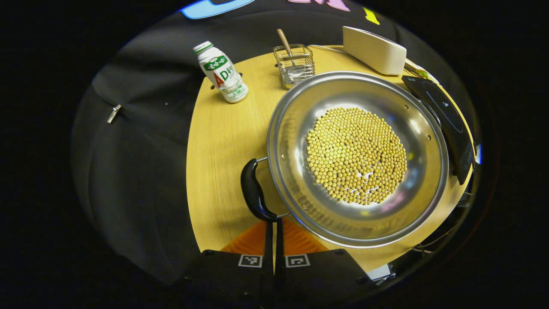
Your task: First push the handle of the pot to place it horizontally, then grasp the pot with both hands and set it on the induction cooktop.
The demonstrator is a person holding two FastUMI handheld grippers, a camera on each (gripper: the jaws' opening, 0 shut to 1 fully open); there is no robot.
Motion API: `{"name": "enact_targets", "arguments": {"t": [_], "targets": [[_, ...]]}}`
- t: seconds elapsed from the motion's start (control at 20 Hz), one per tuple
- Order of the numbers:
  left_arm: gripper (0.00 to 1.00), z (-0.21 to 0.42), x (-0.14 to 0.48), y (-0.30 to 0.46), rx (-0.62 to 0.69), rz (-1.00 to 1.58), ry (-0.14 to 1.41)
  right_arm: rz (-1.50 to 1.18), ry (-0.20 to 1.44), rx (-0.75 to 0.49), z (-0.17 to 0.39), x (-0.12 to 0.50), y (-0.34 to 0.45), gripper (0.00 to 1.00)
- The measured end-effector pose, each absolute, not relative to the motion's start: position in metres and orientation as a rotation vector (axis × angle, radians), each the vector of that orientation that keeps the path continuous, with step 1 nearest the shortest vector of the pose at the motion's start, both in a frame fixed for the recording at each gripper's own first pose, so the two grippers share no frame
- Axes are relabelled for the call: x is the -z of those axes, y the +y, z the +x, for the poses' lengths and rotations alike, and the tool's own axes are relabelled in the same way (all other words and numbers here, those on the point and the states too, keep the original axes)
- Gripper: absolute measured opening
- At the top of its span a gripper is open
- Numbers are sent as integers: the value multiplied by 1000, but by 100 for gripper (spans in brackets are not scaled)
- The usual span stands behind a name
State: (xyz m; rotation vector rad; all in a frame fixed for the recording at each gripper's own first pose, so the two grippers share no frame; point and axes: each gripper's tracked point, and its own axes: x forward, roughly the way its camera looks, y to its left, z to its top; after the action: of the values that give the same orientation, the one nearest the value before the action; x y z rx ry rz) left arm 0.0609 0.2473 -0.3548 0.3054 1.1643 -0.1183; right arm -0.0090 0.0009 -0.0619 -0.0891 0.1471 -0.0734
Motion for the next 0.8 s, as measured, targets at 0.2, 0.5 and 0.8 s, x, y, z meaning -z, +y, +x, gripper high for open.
{"name": "enact_targets", "arguments": {"t": [0.2, 0.5, 0.8], "targets": [[14, 50, 331, 255, 52, 309, 1071, -72, 168, 48, -8, 69, 7, 98], [98, 33, 285, 258, -35, 235, 888, -50, 217, -24, -3, 86, 32, 98], [97, 31, 244, 243, -36, 78, 679, -17, 280, -122, 10, 109, 77, 98]]}}
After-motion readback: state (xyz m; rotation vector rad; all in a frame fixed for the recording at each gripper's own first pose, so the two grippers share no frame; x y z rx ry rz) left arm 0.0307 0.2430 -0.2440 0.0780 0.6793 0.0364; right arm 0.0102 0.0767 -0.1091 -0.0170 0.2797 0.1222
